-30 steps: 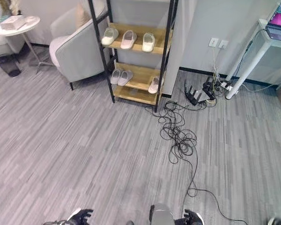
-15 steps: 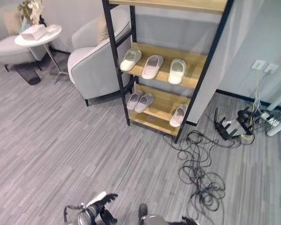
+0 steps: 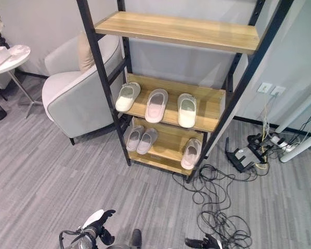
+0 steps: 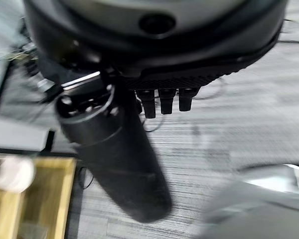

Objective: Arrange the slippers neatly on the shoe rack.

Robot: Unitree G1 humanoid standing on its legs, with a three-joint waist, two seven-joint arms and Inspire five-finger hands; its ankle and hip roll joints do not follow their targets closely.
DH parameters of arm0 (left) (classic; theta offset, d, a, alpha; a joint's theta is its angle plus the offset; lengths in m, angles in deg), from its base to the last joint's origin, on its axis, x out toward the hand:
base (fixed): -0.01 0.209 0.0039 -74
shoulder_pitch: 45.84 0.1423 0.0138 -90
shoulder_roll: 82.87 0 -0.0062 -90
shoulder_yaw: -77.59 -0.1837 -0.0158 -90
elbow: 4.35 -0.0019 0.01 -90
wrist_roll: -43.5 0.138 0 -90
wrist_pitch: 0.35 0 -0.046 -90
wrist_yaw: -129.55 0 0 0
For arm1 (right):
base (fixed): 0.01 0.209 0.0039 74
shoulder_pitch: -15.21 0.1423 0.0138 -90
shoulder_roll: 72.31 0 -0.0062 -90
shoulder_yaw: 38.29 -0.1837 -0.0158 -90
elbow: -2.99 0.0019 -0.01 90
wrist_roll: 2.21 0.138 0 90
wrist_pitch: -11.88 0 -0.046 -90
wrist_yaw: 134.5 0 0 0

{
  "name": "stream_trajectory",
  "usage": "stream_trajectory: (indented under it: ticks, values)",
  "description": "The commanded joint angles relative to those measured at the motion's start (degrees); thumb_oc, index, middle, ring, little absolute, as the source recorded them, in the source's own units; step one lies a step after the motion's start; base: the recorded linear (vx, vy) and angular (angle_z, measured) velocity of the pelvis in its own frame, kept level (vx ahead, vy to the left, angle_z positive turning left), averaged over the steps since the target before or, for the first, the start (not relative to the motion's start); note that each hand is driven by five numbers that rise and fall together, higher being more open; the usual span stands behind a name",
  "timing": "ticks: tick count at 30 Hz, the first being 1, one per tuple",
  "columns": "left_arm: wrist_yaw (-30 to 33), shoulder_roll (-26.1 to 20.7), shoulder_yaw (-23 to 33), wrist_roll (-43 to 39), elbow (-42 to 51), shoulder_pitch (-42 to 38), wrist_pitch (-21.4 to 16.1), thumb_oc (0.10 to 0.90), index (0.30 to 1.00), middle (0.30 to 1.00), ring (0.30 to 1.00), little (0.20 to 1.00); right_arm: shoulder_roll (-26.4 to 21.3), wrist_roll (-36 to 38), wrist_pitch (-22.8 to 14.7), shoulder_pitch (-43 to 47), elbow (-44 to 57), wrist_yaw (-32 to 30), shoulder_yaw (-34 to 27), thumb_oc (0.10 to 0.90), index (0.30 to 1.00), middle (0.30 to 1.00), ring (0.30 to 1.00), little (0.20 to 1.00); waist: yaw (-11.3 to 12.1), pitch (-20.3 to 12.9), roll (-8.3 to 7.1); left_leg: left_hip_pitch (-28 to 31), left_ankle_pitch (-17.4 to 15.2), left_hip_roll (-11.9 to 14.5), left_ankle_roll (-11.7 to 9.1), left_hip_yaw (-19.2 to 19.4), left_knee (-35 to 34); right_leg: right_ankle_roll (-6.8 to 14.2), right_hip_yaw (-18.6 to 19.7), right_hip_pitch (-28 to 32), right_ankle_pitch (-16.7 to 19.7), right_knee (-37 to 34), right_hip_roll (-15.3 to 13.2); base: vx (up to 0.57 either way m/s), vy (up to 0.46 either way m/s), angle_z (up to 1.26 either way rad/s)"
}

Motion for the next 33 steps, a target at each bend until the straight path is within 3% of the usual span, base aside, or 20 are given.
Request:
stream_trajectory:
  ticks: [1,2,3,5,9,11,12,13,15,16,17,19,23,25,29,33]
  values:
    - [3.8,-1.1,0.8,1.8,1.7,1.5,-0.7,0.800,0.900,0.900,0.900,0.900,-1.0,1.5,-2.7,2.1,3.7,-1.9,-0.3,0.800,0.900,0.900,0.900,0.900,0.7,0.0,0.40,0.6,-9.3,3.4,-4.4,-2.5,6.7,2.0,2.2,-2.7,13.5,-13.3,-1.9,0.19,-0.203,-0.32]
    - [4.2,-0.7,0.8,2.1,1.1,1.8,-1.4,0.800,0.900,0.900,0.900,0.900,-1.1,2.2,-3.1,2.0,4.7,-2.0,-0.5,0.800,0.900,0.900,0.900,0.900,0.1,-0.2,0.95,2.0,-9.9,4.5,-5.3,-3.0,5.7,2.3,4.9,-4.1,15.5,-18.4,-3.9,0.28,-0.317,-0.31]
    - [4.1,-0.8,0.3,2.6,1.0,1.8,-1.8,0.800,0.900,0.900,0.900,0.900,-1.4,2.2,-3.6,0.8,6.5,-1.9,-0.9,0.800,0.900,0.900,0.900,0.900,-0.5,-0.8,0.04,3.0,-10.8,4.5,-6.1,-3.6,5.7,3.1,7.7,-2.7,16.2,-24.2,-3.5,0.28,-0.315,-0.19]
    - [4.2,-0.8,0.0,3.2,1.2,2.0,-2.1,0.800,0.900,0.900,0.900,0.900,-1.2,2.1,-4.0,-0.4,7.4,-1.6,-0.9,0.800,0.900,0.900,0.900,0.900,-0.7,-1.2,-0.34,3.9,-11.0,5.2,-6.7,-3.9,5.6,3.5,8.7,-1.6,16.1,-25.1,-2.8,0.19,-0.238,0.00]
    - [4.3,-1.2,0.0,3.2,3.1,2.3,-2.5,0.800,0.900,0.900,0.900,0.900,-2.3,1.3,-4.8,-1.6,10.9,-0.7,0.0,0.800,0.900,0.900,0.900,0.900,-0.7,-2.3,-1.14,4.1,-10.9,7.4,-8.5,-4.7,6.4,3.3,7.7,1.0,15.0,-28.2,-1.1,0.13,-0.274,0.24]
    - [3.5,-1.6,-0.9,1.6,7.1,0.9,-3.9,0.800,0.900,0.900,0.900,0.900,-3.0,7.0,-6.9,-2.6,12.7,1.5,-1.5,0.800,0.900,0.900,0.900,0.900,-1.2,-1.2,-2.28,-1.2,-7.1,10.2,-10.1,-3.4,14.7,1.6,5.7,3.0,13.8,-29.1,-0.2,-0.01,-0.264,0.48]
    - [3.5,-1.7,-0.9,1.5,7.2,0.9,-3.9,0.800,0.900,0.900,0.900,0.900,-3.0,7.1,-6.9,-2.5,12.6,1.6,-1.5,0.800,0.900,0.900,0.900,0.900,-1.5,-1.3,-2.17,-1.8,-7.3,10.2,-10.1,-3.7,15.4,1.6,5.4,2.8,13.8,-29.1,-0.2,-0.02,-0.202,0.49]
    - [2.3,-1.7,-1.6,0.9,9.4,0.3,-4.5,0.800,0.900,0.900,0.900,0.900,-3.5,8.1,-7.0,-2.1,11.8,2.1,-1.7,0.800,0.900,0.900,0.900,0.900,-1.5,-0.5,-2.94,-4.0,-5.5,12.1,-10.2,-1.2,18.9,0.3,3.6,4.2,13.2,-29.9,0.0,0.00,-0.127,0.50]
    - [0.9,-1.7,-1.5,-0.9,10.8,0.2,-5.1,0.800,0.900,0.900,0.900,0.900,-3.7,8.4,-7.2,-2.0,11.4,2.6,-1.7,0.800,0.900,0.900,0.900,0.900,-1.4,-0.3,-3.12,-4.4,-5.5,12.9,-10.0,0.1,18.6,0.0,2.7,5.1,12.7,-30.6,0.1,0.04,-0.113,0.25]
    - [-4.5,0.0,0.3,-8.4,10.3,0.9,-5.1,0.800,0.900,0.900,0.900,0.900,-4.0,9.7,-6.7,-1.5,10.1,3.7,-2.7,0.800,0.900,0.900,0.900,0.900,-1.3,-0.5,-3.18,-4.7,-5.8,13.4,-10.1,1.9,14.0,0.2,1.4,6.3,12.2,-31.9,0.1,0.11,-0.049,0.27]
    - [-5.8,0.2,0.7,-11.7,12.4,1.1,-5.6,0.800,0.900,0.900,0.900,0.900,-4.0,11.6,-6.8,-1.2,9.8,4.1,-3.2,0.800,0.900,0.900,0.900,0.900,-0.7,-0.5,-2.87,-6.1,-4.4,13.3,-10.3,2.2,11.3,0.1,0.9,6.8,12.2,-32.3,0.4,0.15,0.016,0.26]
    - [-6.7,-0.4,0.1,-12.3,15.5,1.7,-6.1,0.800,0.900,0.900,0.900,0.900,-3.9,12.8,-6.9,-0.2,9.4,4.6,-3.9,0.800,0.900,0.900,0.900,0.900,0.1,-0.6,-2.58,-5.9,-3.6,12.3,-10.4,0.7,8.1,0.1,1.0,7.0,11.9,-31.9,0.8,0.11,0.039,0.45]
    - [-11.0,-6.0,0.3,-15.3,33.2,4.6,-7.2,0.800,0.900,0.900,0.900,0.900,-4.3,12.3,-6.8,0.0,9.6,5.1,-5.2,0.800,0.900,0.900,0.900,0.900,1.7,-1.1,-1.65,-4.2,-2.4,10.0,-11.0,-5.2,2.9,0.6,1.1,7.3,10.8,-30.7,1.2,0.11,0.061,0.09]
    - [-16.0,-13.7,2.4,-17.7,51.4,8.5,-8.1,0.800,0.900,0.900,0.900,0.900,-4.1,11.3,-6.0,-0.7,9.1,5.5,-6.4,0.800,0.900,0.900,0.900,0.900,2.8,-1.9,-1.09,-3.0,-2.2,9.1,-10.5,-6.7,1.0,1.0,0.5,7.4,11.4,-30.7,0.6,0.12,0.112,0.03]
    - [-20.6,-20.0,6.2,-23.3,67.9,11.8,-9.7,0.800,0.900,0.900,0.900,0.900,-3.8,8.4,-4.5,-0.1,7.1,5.5,-6.5,0.800,0.900,0.900,0.900,0.900,4.4,-2.2,-0.68,-1.1,-2.8,8.5,-10.0,-6.6,-0.7,1.6,0.2,8.3,11.1,-31.5,-0.1,0.07,0.077,0.15]
    - [-21.3,-22.2,9.5,-27.9,79.7,12.7,-11.7,0.800,0.900,0.900,0.900,0.900,-3.3,5.6,-4.0,0.0,5.4,5.4,-5.1,0.800,0.900,0.900,0.900,0.900,5.4,-2.4,-0.59,0.1,-2.4,8.3,-9.7,-6.6,-3.2,2.1,-0.4,9.0,11.5,-33.3,-0.4,0.03,0.042,0.00]
